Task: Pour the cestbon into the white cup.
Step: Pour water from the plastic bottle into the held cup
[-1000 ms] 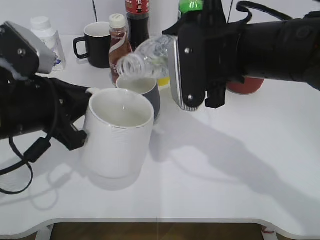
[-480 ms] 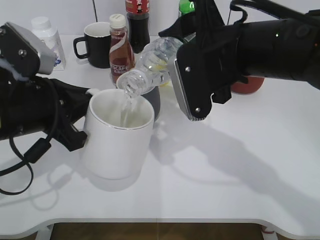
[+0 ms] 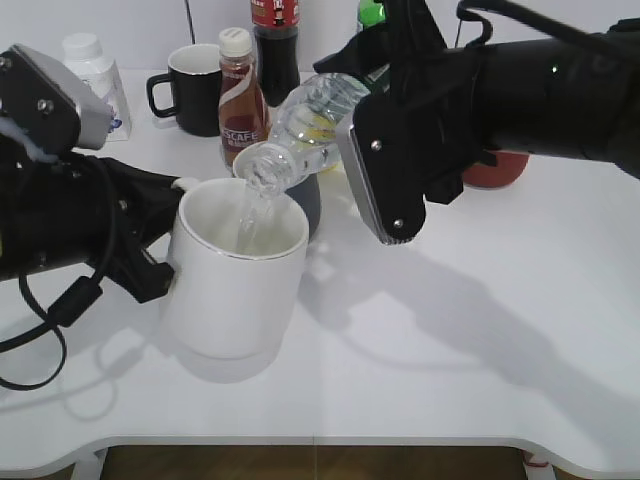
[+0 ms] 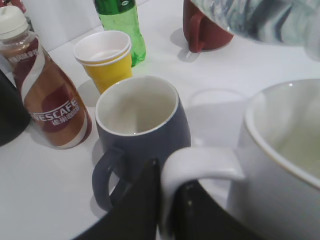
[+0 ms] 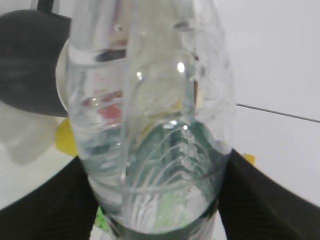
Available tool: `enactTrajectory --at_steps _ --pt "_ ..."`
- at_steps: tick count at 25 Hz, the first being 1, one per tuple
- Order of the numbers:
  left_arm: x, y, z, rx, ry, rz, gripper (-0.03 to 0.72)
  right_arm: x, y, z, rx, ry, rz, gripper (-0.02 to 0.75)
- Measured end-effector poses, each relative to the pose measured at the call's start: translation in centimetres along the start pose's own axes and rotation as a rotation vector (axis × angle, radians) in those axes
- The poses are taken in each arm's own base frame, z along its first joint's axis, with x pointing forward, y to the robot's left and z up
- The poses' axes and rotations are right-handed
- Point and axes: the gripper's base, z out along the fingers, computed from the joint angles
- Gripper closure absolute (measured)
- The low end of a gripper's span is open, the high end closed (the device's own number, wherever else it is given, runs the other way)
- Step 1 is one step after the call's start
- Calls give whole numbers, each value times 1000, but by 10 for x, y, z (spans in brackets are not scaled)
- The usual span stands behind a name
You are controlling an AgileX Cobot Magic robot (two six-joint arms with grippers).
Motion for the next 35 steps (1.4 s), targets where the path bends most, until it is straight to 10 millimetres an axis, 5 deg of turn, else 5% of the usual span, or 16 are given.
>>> enactTrajectory --at_steps 27,35 --pt "0 -1 0 7 5 22 652 0 -2 0 14 -5 -81 258" --pt "0 -1 0 8 3 22 652 2 -4 0 34 25 120 258"
